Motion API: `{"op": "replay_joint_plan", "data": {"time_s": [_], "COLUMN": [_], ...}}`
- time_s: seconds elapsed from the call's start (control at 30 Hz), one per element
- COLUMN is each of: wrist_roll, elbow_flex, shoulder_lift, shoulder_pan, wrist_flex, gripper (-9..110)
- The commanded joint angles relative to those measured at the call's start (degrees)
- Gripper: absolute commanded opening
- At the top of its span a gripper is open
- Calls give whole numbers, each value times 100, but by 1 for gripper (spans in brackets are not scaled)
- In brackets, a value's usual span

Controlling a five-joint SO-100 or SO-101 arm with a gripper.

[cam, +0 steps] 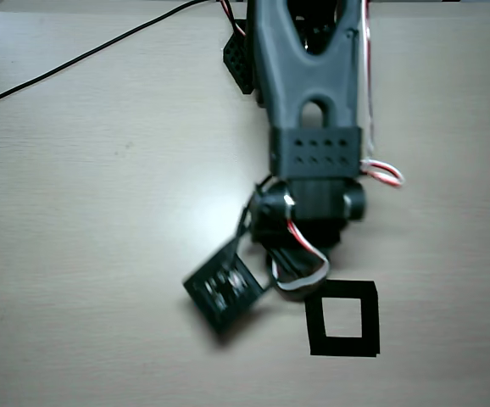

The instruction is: Grasp a tape and put it in the target area.

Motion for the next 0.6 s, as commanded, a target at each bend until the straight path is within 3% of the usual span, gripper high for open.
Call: {"op": "replay_joint_plan", "data": {"time_s": [0.0,0.3,0.57], "wrist_roll": [88,272,369], "elbow_flex": [-923,-2988,-3753], "shoulder_lift": [-272,-1837,-2716], "shoulder_pan": [-202,-650,-800], "wrist_flex": [264,905,958], "gripper": [0,0,0]}}
